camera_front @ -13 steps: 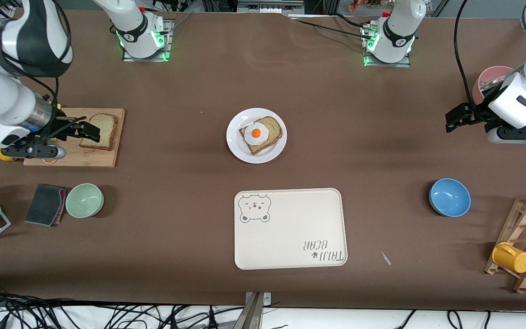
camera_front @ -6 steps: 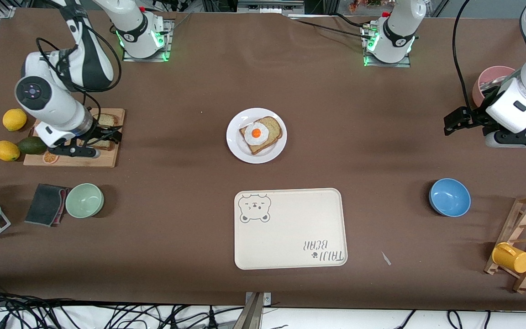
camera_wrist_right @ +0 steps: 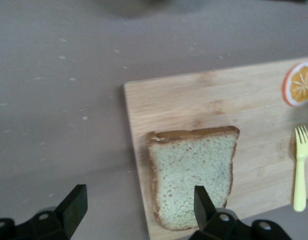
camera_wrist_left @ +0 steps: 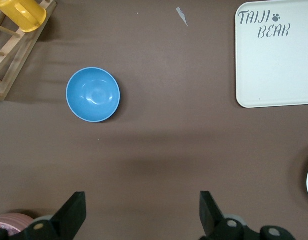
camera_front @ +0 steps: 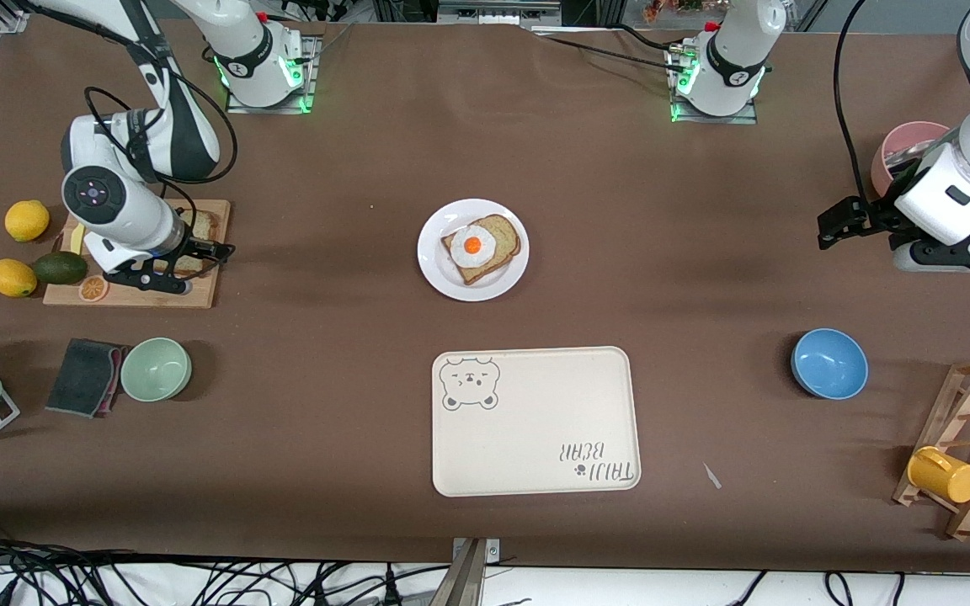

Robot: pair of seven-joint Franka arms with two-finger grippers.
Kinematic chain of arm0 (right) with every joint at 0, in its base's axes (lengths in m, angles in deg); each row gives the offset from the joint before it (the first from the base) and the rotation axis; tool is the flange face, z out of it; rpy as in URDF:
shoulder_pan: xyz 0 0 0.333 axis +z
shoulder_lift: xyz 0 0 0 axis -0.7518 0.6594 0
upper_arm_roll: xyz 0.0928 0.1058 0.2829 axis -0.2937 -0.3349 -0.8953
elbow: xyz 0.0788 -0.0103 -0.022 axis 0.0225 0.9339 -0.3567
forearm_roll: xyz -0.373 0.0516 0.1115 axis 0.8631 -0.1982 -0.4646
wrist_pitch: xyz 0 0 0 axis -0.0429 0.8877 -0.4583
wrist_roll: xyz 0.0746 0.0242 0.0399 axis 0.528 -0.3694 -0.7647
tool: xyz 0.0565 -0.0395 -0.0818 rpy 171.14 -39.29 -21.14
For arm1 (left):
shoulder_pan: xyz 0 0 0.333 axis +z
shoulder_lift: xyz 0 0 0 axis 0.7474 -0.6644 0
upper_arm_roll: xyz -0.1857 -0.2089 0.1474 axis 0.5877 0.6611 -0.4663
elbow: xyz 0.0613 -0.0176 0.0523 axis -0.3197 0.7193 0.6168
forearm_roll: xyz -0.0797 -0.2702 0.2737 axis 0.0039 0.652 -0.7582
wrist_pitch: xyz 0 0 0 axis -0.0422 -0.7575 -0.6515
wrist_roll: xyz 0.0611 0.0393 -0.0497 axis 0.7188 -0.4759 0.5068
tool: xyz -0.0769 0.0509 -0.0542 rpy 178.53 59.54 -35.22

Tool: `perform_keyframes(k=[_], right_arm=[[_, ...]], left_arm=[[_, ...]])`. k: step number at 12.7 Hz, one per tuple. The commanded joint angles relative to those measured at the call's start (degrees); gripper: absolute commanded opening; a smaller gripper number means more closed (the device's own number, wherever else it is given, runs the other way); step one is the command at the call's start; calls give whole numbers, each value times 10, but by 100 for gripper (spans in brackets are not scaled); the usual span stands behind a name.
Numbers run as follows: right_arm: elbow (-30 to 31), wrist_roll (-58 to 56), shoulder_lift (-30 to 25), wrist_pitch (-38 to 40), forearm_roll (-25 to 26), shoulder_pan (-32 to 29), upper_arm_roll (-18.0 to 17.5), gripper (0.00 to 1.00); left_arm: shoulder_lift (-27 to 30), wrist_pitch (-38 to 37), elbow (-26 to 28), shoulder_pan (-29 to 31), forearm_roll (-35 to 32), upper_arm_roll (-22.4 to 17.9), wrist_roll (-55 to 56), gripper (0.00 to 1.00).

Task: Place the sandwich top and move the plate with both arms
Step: 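Lower the right gripper and grasp the bread slice edge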

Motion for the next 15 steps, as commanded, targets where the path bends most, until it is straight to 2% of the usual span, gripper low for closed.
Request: perform_keyframes(k=[1,8,15], right_arm=[[5,51,20,-14,33,-1,-1,91],[5,49,49,-17,34,-3,4,69],[3,49,69,-18,57,-4,5,62]], left_arm=[[4,0,0,4,16,2,3,100],[4,-1,0,3,16,4,3,100],[4,-1,0,4,16,3,3,100]])
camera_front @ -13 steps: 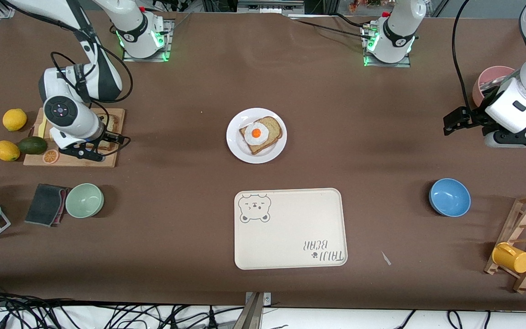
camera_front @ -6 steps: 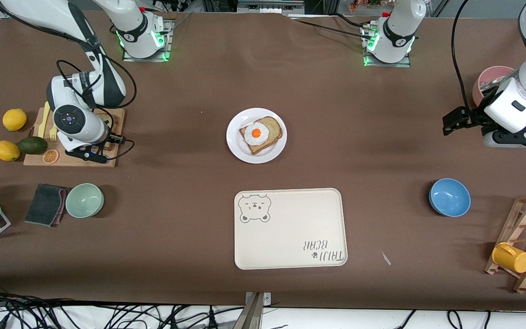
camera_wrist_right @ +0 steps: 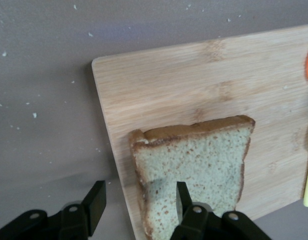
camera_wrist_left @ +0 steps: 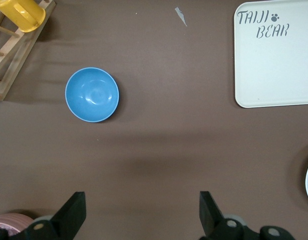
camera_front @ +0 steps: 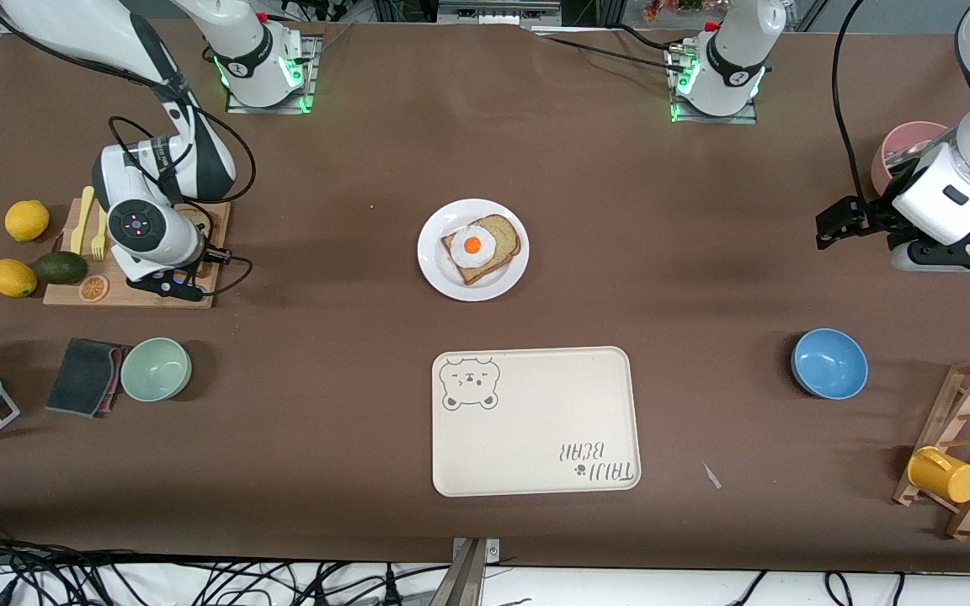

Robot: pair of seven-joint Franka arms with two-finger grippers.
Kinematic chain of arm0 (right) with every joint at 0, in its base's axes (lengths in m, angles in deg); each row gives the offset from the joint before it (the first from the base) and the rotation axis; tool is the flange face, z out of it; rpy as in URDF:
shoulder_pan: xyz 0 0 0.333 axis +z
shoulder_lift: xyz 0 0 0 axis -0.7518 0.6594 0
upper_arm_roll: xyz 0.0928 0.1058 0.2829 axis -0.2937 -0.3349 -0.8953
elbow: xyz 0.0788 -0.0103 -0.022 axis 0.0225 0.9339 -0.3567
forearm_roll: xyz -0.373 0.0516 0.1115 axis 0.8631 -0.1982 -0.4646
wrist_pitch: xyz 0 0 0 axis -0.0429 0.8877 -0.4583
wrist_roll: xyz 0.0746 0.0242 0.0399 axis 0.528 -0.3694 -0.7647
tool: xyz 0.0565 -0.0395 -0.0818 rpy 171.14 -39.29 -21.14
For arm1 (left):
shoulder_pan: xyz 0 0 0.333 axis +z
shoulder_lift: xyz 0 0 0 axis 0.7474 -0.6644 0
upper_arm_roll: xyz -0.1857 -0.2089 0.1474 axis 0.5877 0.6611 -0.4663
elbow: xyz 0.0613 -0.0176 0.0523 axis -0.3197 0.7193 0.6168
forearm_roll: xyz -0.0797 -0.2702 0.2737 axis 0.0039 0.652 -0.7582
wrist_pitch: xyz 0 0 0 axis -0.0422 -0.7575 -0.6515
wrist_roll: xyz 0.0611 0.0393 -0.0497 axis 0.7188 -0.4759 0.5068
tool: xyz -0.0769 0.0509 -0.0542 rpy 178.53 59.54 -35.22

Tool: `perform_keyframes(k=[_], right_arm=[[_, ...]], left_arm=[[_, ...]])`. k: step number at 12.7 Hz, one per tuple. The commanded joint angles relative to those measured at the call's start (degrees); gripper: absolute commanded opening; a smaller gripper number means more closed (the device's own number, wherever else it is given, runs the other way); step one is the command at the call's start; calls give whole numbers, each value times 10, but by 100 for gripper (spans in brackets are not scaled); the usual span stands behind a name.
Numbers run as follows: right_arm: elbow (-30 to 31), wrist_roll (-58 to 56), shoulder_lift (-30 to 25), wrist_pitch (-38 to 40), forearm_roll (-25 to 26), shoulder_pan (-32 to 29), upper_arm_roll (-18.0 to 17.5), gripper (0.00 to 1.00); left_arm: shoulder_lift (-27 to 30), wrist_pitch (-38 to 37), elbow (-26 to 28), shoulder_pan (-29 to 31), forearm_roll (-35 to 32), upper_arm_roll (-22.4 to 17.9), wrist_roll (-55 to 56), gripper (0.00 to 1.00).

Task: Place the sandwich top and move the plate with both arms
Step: 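Lower the right gripper and grasp the bread slice edge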

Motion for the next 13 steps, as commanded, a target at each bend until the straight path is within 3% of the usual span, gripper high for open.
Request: perform_keyframes(k=[1,4,11,13], right_arm=[[2,10,4,-7,18,-3,0,59],[2,12,4,-5,19,-4,0,52],[4,10,13,-8,20,-4,6,49],[4,10,14,-7,20,-5,6,29]], left_arm=[[4,-1,0,4,16,1,1,100],[4,-1,0,4,16,1,1,100],[4,-1,0,4,16,1,0,100],[4,-1,0,4,16,1,0,100]])
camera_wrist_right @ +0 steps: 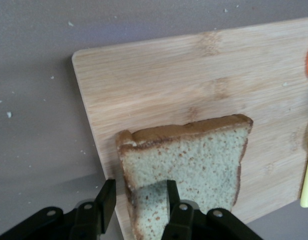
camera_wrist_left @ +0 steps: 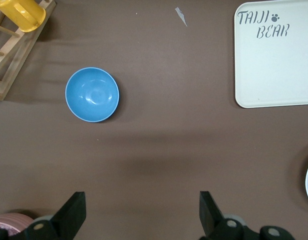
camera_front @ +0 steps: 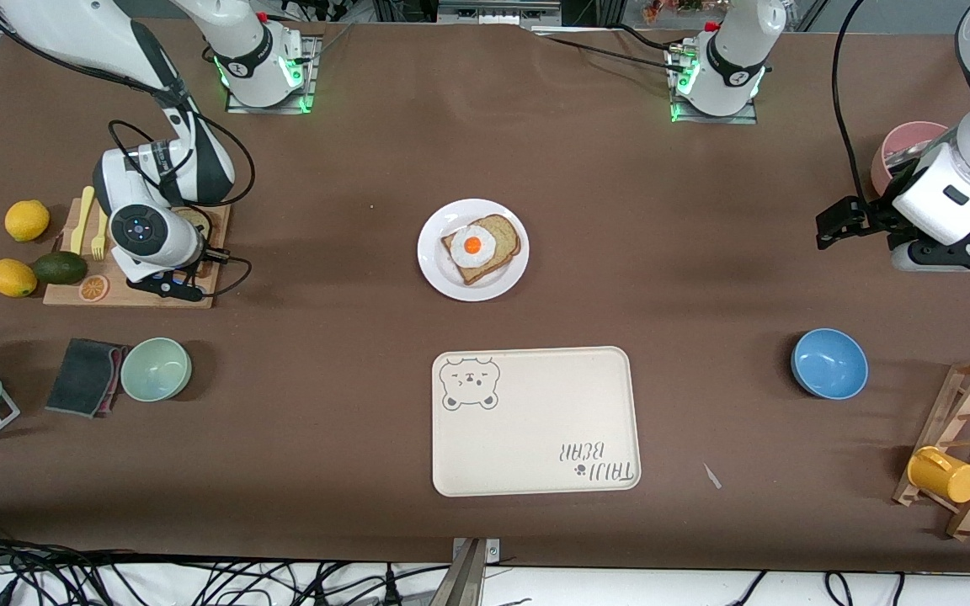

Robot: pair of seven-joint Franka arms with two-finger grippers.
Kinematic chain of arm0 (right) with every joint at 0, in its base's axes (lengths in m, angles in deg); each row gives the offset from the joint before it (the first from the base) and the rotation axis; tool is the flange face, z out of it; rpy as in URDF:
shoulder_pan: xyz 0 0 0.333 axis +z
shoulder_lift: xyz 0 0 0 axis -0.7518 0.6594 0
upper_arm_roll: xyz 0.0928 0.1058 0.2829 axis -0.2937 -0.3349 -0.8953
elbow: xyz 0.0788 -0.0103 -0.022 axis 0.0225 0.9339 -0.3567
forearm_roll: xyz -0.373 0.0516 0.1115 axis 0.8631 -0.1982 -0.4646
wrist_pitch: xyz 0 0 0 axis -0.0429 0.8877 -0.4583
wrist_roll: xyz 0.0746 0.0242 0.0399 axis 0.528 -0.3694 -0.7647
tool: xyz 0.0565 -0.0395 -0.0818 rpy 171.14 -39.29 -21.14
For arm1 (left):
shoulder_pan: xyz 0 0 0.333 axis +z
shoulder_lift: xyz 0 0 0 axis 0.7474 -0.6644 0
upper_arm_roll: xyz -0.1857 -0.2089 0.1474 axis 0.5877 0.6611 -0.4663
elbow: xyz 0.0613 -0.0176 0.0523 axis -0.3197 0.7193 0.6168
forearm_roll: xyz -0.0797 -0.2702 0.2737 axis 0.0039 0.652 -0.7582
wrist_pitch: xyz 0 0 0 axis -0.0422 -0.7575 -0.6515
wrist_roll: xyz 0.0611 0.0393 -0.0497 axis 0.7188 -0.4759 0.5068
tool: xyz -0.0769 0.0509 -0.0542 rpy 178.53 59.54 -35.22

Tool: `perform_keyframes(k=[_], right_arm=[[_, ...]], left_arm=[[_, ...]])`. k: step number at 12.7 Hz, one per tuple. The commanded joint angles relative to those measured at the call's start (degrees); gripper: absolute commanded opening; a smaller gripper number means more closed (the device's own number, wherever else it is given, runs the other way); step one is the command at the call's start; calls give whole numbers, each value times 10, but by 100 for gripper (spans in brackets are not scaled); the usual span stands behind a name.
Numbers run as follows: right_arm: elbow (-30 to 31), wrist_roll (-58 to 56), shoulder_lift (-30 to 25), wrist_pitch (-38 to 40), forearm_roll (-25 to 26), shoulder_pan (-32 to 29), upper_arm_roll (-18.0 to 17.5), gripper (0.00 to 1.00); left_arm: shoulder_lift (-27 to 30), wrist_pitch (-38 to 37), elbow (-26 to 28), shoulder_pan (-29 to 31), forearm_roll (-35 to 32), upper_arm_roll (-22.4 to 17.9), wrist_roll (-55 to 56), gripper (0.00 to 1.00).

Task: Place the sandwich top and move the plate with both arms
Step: 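Lower the right gripper and grasp the bread slice edge, then lift the bread slice and carry it over the white plate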

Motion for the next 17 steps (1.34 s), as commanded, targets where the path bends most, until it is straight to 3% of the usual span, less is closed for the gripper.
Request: perform_keyframes(k=[1,4,9,12,14,17], right_arm=[[4,9,3,-7,14,-5,-2,20],[4,10,7,-14,14,-5,-2,1],[2,4,-6,-2,14,-5,-2,0],[-55,-11,-23,107,12,-1,-15,0],[-123,-22,-23,207,5,-1,-39,0],[-187,-20,-24,296,-30,-1,-85,0]], left_arm=[[4,-1,0,4,16,1,0,100],[4,-1,0,4,16,1,0,100],[4,-1,0,4,16,1,0,100],[4,-1,0,4,16,1,0,100],[4,-1,0,4,16,1,0,100],[4,-1,0,4,16,1,0,100]])
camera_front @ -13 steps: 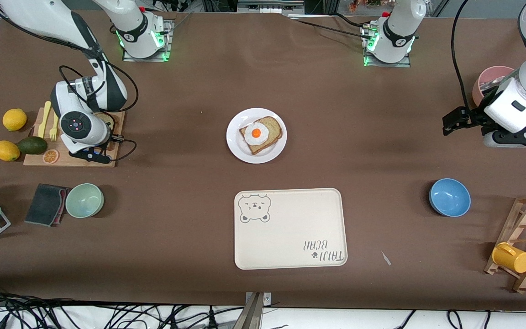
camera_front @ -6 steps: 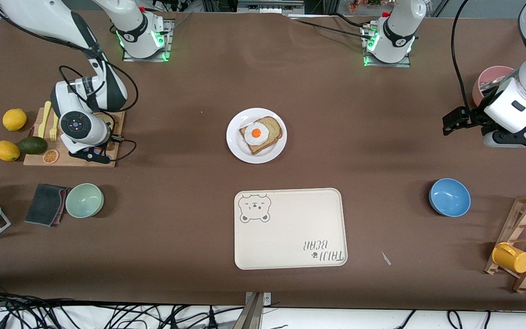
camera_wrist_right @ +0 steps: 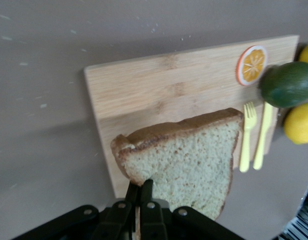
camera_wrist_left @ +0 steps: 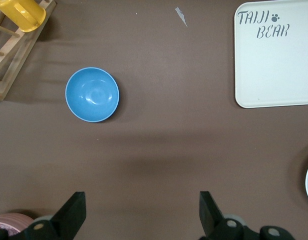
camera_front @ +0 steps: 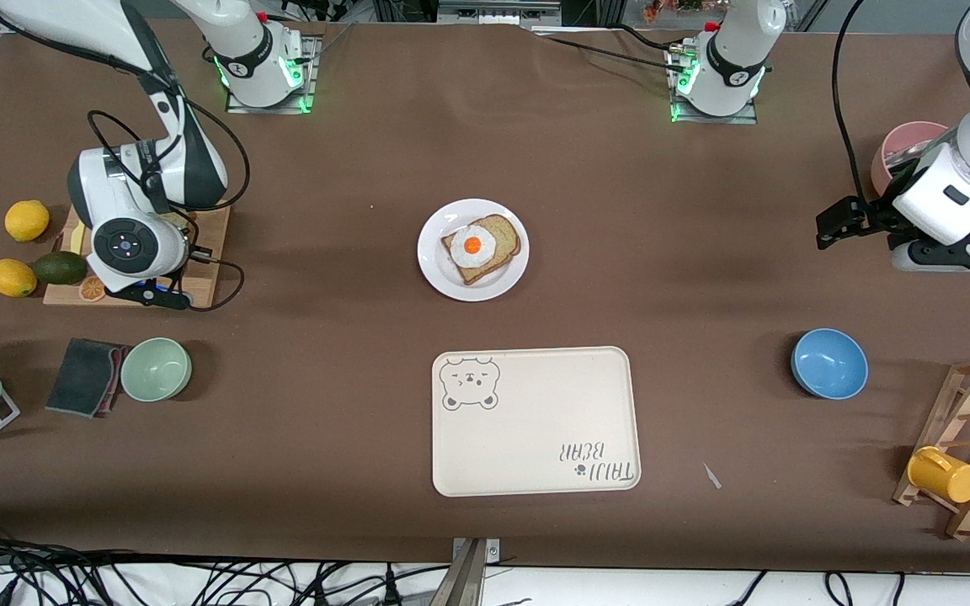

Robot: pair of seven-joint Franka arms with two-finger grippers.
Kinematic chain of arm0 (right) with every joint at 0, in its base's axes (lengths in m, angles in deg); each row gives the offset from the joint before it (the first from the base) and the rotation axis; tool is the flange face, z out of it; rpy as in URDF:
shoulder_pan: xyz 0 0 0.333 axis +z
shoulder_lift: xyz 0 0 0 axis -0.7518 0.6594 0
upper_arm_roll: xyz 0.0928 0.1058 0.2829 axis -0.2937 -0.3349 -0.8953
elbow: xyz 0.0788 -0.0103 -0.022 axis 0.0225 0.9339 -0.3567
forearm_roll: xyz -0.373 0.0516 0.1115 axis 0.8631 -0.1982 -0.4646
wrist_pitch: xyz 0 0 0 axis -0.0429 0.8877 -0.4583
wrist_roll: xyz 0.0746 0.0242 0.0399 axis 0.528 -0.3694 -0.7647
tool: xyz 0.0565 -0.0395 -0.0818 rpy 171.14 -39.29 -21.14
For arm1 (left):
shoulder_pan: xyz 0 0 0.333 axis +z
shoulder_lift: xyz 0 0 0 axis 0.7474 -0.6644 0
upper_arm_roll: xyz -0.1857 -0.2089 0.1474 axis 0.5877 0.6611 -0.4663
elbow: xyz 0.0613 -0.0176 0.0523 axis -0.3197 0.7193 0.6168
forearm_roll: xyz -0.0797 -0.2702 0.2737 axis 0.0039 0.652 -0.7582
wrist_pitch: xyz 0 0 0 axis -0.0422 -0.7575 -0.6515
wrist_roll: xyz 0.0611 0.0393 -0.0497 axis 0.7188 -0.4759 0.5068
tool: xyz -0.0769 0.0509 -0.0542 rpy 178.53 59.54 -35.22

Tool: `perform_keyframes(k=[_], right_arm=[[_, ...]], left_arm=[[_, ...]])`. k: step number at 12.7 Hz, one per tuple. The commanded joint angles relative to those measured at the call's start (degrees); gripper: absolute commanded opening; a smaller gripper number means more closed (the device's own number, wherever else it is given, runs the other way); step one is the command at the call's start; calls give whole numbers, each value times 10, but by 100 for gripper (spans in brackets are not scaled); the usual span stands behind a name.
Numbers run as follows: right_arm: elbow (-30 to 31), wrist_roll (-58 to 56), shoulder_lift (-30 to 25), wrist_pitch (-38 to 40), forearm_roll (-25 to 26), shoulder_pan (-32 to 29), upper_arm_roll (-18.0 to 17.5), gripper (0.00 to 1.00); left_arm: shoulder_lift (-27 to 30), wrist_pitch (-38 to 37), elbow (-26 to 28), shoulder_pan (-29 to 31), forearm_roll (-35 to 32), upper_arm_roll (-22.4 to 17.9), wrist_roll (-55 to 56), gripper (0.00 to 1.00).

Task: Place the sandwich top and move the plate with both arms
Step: 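Lift the bread slice and carry it over the white plate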

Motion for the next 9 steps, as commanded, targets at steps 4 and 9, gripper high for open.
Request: perform_keyframes(k=[4,9], right_arm=[[-99,-2,0,95,-80,-2,-105,0],[-191,162,47,96,-146,67,-129,0]], left_arm=[[4,-1,0,4,16,1,0,100],[4,-1,0,4,16,1,0,100]])
